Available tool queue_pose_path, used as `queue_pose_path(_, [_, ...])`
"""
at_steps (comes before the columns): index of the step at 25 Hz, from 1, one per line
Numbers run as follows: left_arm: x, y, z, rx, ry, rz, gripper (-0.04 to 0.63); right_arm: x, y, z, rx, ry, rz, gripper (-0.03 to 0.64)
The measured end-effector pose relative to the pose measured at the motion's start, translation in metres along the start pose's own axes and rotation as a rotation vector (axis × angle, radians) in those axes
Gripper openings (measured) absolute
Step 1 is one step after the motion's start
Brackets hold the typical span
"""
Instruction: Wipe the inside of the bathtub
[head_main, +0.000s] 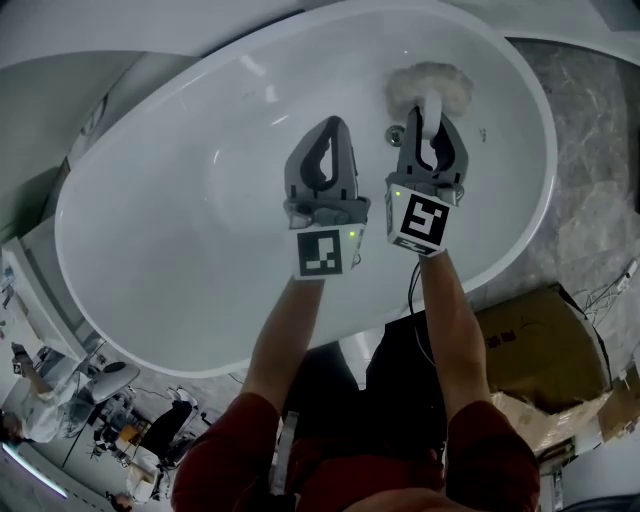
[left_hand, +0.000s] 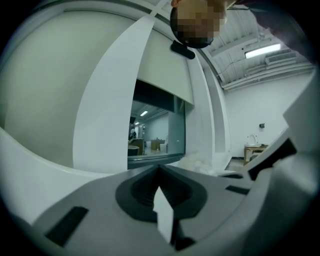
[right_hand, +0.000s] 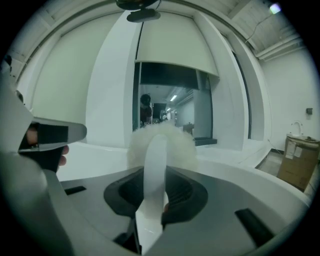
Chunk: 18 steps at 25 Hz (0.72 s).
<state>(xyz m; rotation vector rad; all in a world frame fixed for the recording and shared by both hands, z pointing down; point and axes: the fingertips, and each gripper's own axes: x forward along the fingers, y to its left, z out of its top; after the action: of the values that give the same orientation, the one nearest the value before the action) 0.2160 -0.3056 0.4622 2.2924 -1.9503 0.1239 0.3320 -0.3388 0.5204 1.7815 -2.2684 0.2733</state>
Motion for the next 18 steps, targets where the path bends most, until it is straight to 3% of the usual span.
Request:
queue_pose_path(6, [0.011, -0.002, -0.005, -0.011, 0.004, 0.009, 0.015, 0.067, -0.015, -0.011, 0.021, 0.027, 0.018, 0.089])
queue_pose_path(12, [0.006, 0.004, -0.015, -0.012, 0.008, 0.011, 0.015, 0.132, -0.014, -0.023, -0.024, 0.068, 0.037, 0.089])
queue_pose_path(18, [-0.006, 0.016, -0.028, -0.028, 0.035, 0.022, 0.015, 0.143, -0.010, -0.031, -0.064, 0.076, -0.012, 0.089])
